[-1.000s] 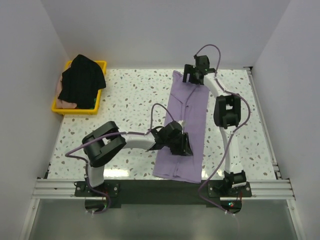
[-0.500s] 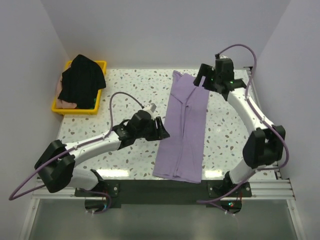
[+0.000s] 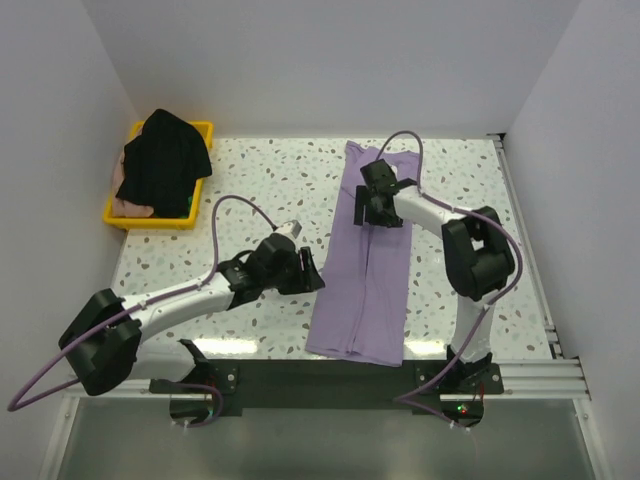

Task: Fold and stack the t-shirts
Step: Fold the tshirt

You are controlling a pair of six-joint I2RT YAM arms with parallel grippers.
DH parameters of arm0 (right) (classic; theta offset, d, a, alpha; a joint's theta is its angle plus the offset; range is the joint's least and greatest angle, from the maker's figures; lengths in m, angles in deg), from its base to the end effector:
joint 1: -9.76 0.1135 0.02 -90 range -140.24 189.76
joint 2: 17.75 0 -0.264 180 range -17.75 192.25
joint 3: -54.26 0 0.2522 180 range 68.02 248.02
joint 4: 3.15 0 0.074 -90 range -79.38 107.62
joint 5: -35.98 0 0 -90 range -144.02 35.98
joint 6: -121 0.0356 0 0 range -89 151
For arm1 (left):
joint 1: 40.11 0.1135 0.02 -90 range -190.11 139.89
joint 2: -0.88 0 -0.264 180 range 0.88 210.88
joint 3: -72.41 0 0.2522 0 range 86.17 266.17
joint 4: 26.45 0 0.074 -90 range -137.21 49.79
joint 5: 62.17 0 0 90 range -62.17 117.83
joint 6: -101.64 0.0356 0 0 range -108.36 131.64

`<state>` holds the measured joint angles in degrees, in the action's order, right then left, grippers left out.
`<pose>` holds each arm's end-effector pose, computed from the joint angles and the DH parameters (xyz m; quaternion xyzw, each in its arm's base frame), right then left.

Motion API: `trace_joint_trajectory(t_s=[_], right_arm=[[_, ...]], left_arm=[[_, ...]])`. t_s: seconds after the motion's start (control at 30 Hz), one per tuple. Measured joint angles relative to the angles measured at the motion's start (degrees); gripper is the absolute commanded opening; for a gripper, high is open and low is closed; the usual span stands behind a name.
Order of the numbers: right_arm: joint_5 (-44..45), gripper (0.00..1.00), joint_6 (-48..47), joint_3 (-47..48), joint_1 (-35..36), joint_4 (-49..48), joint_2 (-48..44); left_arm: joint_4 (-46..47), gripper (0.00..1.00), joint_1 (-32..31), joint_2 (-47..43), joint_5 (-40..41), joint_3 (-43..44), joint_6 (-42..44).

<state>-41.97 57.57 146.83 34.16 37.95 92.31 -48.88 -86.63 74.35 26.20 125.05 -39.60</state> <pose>0.3745 0.1617 0.1928 0.0465 0.9566 0.0246 0.2865 0.1785 -0.1897 0.2018 -0.0322 0.9173 -0.3074 0.2510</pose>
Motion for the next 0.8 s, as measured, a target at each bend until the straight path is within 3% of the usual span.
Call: trace_joint_trajectory(t_s=[0.5,0.8], right_arm=[[9.94,0.79,-3.54,16.06,0.5,1.68,10.4],[11.26,0.78,-4.61,16.2,1.01,2.75,12.57]], left_arm=[[0.24,0.56,0.0,3.98,1.14,-1.27,1.4],[0.5,0.56,0.0,5.49,1.92,-1.29,1.6]])
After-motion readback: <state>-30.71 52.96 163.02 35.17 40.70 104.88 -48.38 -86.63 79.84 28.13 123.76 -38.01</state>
